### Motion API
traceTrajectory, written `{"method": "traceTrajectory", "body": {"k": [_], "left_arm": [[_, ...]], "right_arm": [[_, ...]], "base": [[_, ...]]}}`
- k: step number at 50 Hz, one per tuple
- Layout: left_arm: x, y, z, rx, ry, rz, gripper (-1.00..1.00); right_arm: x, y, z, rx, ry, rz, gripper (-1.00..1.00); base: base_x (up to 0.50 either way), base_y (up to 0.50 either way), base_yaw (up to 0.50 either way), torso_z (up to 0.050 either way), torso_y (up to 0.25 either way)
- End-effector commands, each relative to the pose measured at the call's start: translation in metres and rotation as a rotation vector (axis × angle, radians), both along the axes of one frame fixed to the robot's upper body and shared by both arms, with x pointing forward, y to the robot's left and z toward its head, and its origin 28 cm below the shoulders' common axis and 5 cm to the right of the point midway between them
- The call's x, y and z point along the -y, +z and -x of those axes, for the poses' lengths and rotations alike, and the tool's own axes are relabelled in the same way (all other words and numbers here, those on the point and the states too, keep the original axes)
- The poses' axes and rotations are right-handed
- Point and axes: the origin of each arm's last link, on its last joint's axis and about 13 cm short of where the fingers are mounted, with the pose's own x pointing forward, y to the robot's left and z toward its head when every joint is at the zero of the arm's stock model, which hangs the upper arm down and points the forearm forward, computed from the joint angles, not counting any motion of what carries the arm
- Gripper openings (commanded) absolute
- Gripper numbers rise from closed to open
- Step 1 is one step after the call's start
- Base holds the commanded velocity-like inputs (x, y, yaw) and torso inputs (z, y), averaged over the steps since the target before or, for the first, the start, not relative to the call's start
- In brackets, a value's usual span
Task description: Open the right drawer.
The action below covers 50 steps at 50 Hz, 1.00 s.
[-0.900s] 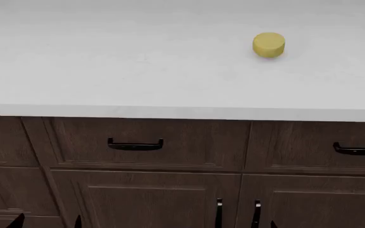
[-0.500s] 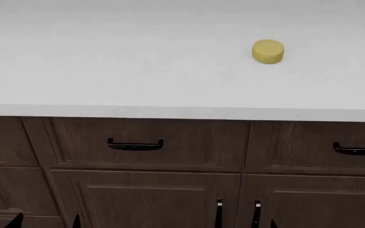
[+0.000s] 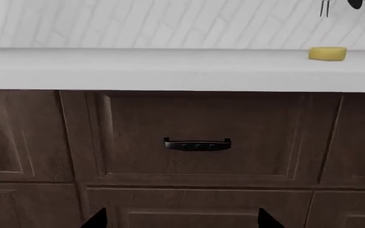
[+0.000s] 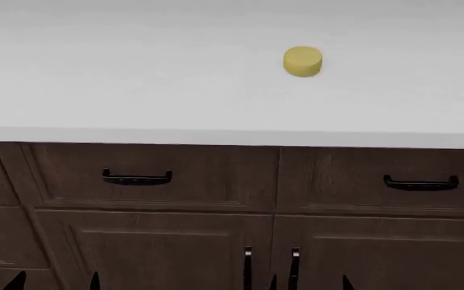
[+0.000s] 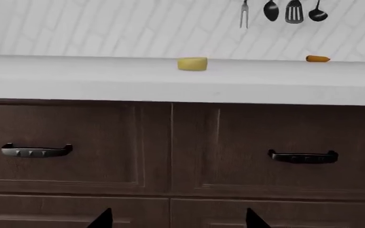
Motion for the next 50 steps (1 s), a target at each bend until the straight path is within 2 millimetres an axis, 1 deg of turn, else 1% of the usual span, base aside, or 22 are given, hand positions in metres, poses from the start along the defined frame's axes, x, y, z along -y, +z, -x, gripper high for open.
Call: {"method": "traceTrajectory", "body": {"k": [1, 4, 5, 10, 17, 29, 45, 47, 50], "left_arm": [[0.0010, -0.0011, 0.0000, -0.008, -0.006, -0.003, 1.00], [0.0010, -0.0015, -0.0008, -0.012, -0.008, -0.007, 1.00], [0.0007, -0.0014, -0.0003, -0.007, 0.000, -0.010, 1.00], [0.0013, -0.0007, 0.0002, -0.007, -0.007, -0.006, 1.00], [0.0004, -0.0017, -0.0008, -0.005, -0.012, 0.014, 1.00], [0.0019, -0.0028, -0.0023, -0.014, -0.016, -0.006, 1.00], [0.0010, -0.0025, -0.0019, -0.017, -0.007, -0.002, 1.00], [0.0016, -0.0019, -0.0012, -0.019, -0.008, -0.002, 1.00], [0.0004, -0.0022, -0.0010, -0.018, -0.003, 0.009, 1.00]], "right_arm": [[-0.0010, -0.0008, -0.0003, -0.010, 0.011, 0.014, 1.00], [-0.0008, -0.0020, -0.0015, -0.009, 0.013, 0.013, 1.00], [-0.0005, 0.0012, -0.0001, 0.018, 0.009, 0.002, 1.00], [0.0001, -0.0004, -0.0002, 0.009, 0.019, -0.010, 1.00], [0.0001, -0.0003, 0.0000, 0.012, 0.025, -0.015, 1.00], [0.0001, -0.0007, -0.0008, 0.007, 0.016, -0.016, 1.00], [0.0000, -0.0007, -0.0006, 0.000, 0.013, -0.019, 1.00], [0.0013, -0.0033, -0.0015, -0.003, 0.009, -0.021, 1.00], [0.0005, -0.0021, -0.0003, 0.001, 0.011, -0.012, 1.00]], "base": [[-0.07, -0.39, 0.00, 0.000, 0.000], [-0.03, -0.40, 0.00, 0.000, 0.000], [0.00, -0.36, 0.00, 0.000, 0.000], [0.00, -0.36, 0.00, 0.000, 0.000], [0.17, -0.36, 0.00, 0.000, 0.000], [0.15, -0.36, 0.00, 0.000, 0.000], [0.00, -0.34, 0.00, 0.000, 0.000], [0.00, -0.32, 0.00, 0.000, 0.000], [0.00, -0.11, 0.00, 0.000, 0.000]]}}
